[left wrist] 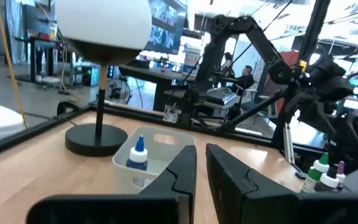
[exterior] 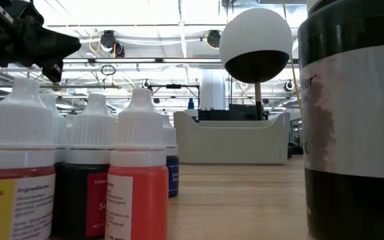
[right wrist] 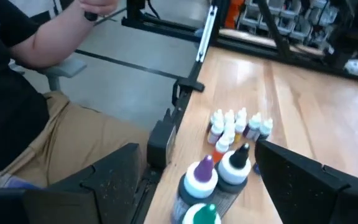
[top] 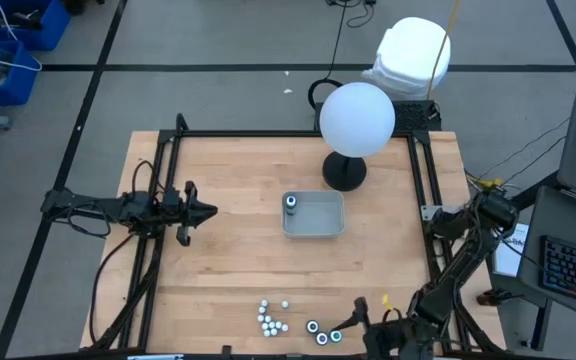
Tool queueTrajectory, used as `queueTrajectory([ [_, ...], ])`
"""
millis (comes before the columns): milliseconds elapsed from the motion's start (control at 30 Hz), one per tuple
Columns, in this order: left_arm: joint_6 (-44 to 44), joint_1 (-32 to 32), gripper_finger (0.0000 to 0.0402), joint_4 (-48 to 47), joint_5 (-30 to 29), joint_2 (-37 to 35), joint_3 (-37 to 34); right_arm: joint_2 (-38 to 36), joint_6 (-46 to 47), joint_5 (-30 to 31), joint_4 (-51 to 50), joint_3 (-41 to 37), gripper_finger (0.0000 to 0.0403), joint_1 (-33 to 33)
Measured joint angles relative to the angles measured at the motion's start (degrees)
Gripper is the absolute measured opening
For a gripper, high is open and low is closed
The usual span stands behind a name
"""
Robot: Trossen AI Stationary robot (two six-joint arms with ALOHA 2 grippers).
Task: Pick & Place food coloring
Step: Put the green food coloring bottle into the gray bin
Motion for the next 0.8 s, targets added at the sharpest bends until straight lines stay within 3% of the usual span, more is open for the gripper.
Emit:
queueTrajectory([
  [167, 0.15, 0.02, 0.0040, 0.19, -0.01, 0.00, 0.00, 1.18, 4.27, -0.30, -1.93, 0.00, 0.0304, 0.07],
  [800, 1.09, 0.01, 0.0040, -0.01, -0.02, 0.00, 0.00, 1.82, 4.97, -0.22, -2.30, -0.55, 0.0304, 1.29],
])
